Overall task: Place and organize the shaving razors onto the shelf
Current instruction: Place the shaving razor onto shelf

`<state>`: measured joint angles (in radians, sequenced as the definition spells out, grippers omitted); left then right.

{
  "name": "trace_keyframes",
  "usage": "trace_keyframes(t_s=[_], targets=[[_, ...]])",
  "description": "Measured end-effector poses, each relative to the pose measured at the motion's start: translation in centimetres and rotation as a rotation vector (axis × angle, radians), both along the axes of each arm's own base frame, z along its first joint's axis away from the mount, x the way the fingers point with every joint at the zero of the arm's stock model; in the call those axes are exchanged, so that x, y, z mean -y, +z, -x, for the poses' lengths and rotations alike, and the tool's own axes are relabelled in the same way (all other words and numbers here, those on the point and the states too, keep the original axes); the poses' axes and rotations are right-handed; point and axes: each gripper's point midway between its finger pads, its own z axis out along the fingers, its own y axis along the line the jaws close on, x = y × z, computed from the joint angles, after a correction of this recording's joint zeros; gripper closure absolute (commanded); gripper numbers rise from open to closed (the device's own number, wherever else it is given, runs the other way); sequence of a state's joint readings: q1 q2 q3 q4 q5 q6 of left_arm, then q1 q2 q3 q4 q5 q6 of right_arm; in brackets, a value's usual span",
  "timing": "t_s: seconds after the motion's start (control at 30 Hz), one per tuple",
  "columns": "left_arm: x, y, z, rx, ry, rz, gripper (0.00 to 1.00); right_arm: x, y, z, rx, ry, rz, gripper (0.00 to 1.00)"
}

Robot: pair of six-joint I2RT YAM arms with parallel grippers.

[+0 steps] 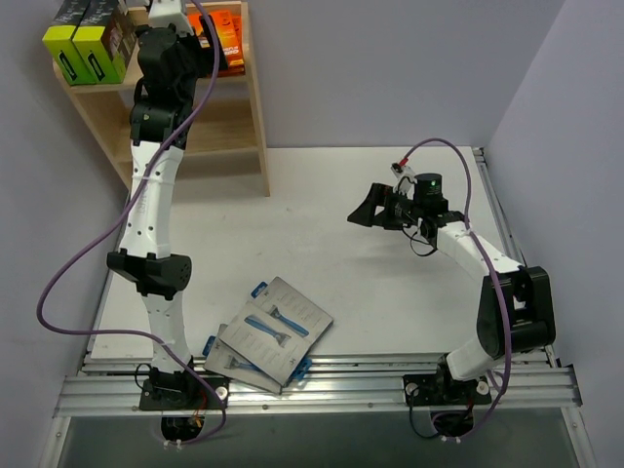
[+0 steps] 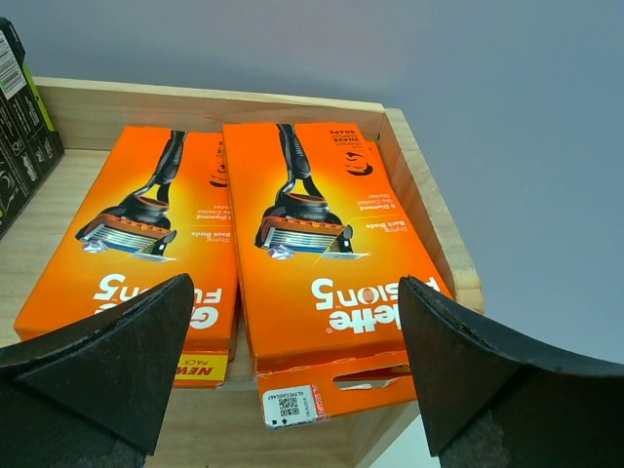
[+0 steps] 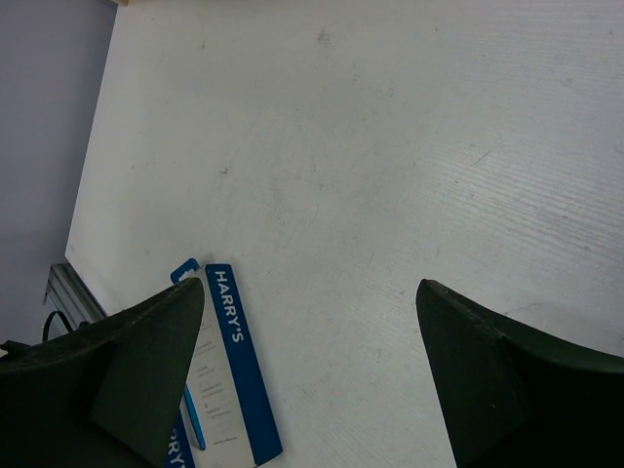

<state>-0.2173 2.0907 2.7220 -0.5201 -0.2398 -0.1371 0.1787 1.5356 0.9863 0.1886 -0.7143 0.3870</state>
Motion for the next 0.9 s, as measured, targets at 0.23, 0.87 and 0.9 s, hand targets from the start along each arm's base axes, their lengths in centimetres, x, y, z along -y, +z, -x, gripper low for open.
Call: trace_keyframes(t_s=[0.23,0.87,0.9], targets=[[-0.2,0.1,-0.1,0.002,-0.025,0.046,0.06,-0.1,-0.1,0.2,-0.001,0.011,0.011,0.14],[0.4,-2.5,-3.0,-0.036,-0.137,0.217,0.06,0.0,-0.6,0.0,-0.01,0.014,0.033,0.13],[0.6,-2.4,-3.1,-0.027,-0.143,0.222,0.06,0.0,-0.6,0.0,-0.01,0.014,0.034,0.13]])
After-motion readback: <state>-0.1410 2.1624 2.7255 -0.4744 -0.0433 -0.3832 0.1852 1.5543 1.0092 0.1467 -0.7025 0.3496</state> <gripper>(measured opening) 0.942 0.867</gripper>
